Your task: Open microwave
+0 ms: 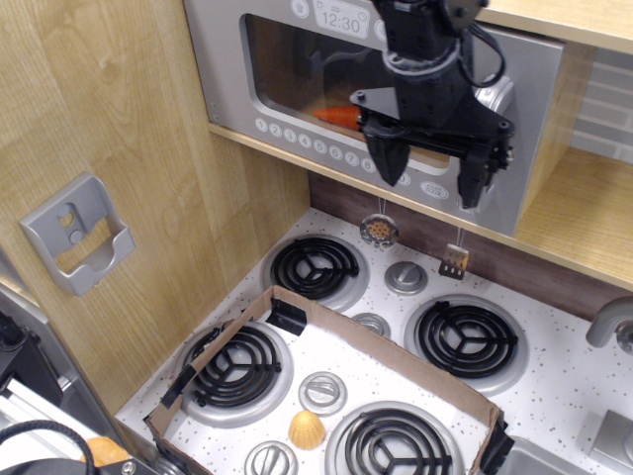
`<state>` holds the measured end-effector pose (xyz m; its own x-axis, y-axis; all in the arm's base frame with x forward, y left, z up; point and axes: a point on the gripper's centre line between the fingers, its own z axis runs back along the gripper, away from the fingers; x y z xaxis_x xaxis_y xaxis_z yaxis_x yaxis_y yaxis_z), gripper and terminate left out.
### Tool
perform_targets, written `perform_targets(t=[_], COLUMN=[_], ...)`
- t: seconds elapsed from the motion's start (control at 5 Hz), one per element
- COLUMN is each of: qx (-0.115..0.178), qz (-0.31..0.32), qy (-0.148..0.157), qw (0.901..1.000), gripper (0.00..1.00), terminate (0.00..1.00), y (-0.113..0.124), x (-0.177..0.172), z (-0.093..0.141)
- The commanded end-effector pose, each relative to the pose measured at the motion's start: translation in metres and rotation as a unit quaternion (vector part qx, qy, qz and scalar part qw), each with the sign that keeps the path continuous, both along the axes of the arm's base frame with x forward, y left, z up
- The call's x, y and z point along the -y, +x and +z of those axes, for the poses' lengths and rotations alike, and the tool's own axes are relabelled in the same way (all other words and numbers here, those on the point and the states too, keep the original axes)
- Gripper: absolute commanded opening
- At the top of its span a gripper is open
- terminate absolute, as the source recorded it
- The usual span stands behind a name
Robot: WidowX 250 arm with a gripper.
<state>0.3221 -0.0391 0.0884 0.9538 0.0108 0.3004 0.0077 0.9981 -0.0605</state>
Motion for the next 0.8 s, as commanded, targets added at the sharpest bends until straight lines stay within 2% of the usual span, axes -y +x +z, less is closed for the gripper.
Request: perform_targets(t=[0.0, 0.2, 0.6], qx=[0.027, 0.02, 0.027], qz=[-0.02, -0.024, -0.025], qy=[-0.014, -0.012, -0.007], qw=[0.9993, 0.9994, 0.9993], gripper=[1.0, 1.0, 1.0], terminate=[0.0, 0.0, 0.0], y=[0.018, 0.027, 0.034], x=[0.008, 0.007, 0.013], z=[0.014, 0.017, 0.021])
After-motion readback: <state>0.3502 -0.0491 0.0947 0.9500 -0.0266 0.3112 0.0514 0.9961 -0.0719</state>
